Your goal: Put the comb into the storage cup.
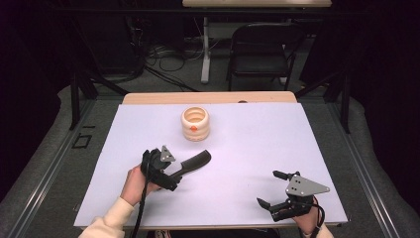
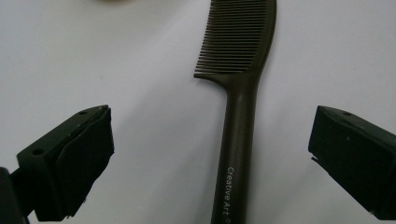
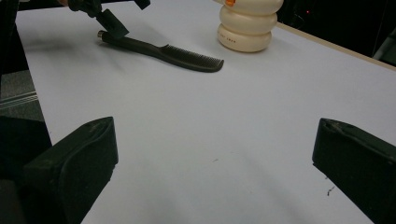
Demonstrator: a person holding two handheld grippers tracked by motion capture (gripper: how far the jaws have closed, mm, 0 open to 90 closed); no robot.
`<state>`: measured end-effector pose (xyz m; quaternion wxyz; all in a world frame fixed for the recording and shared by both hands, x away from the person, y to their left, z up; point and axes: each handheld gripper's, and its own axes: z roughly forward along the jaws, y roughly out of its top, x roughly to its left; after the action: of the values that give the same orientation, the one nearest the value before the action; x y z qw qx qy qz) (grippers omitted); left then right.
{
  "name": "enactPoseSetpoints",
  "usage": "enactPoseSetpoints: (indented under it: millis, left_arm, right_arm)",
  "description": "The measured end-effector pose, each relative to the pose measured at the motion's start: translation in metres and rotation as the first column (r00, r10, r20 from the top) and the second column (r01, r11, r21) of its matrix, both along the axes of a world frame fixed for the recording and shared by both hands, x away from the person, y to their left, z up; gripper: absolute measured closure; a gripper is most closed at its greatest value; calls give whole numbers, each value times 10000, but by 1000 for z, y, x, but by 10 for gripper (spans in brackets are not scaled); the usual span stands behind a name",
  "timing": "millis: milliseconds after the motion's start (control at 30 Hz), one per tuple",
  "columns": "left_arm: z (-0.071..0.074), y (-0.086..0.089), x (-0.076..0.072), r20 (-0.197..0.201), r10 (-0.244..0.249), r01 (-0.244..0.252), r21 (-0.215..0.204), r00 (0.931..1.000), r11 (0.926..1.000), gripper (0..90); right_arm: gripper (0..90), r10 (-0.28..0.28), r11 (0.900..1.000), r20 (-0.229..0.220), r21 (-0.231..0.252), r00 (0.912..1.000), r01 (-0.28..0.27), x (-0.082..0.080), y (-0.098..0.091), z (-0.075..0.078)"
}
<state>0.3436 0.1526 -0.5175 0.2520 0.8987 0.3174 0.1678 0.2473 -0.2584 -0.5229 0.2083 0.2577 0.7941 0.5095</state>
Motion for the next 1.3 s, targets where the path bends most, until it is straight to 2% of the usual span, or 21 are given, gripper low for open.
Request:
enactPoseSetpoints:
  millis: [100,333,467,533,800,933,1033,1167,1300]
  left_arm:
    - [2,-3,1,64,-11,10,92,10000,10000,4]
    - [3,-12,8,-186,68,-56,606,9998,9981,4]
    - [2,-17,11,-342,-20,44,704,9994,9975,11]
    - [3,-19,12,-456,-110,147,814,9989,9966,73]
    - [4,-30,12,-690,-459,554,1438,9966,9881,177]
    - [2,-32,14,-981,-526,683,1637,9938,9841,240]
    - [0,-33,15,-1166,-571,766,1704,9915,9824,324]
    - [-3,-33,17,-1610,-657,944,1776,9848,9796,452]
    - [-6,-34,21,-2013,-630,1000,1790,9775,9787,515]
  right_arm:
    - [0,3,10000,-6,-8,10000,-3,0,0,0]
    - [0,-10,10000,-56,30,10000,10,0,0,-1]
    - [0,12,10000,-65,39,10000,-12,1,0,-1]
    - [0,6,10000,-83,20,10000,-6,1,0,-1]
    - [0,9,10000,-148,-8,9999,-10,2,0,-1]
    - [0,8,10000,-183,-18,9998,-8,1,0,-1]
    - [0,-1,10000,-185,-20,9998,0,1,0,-1]
    - [0,13,10000,-180,-41,9998,-14,1,0,-1]
    - [0,20,10000,-189,-30,9998,-21,1,0,-1]
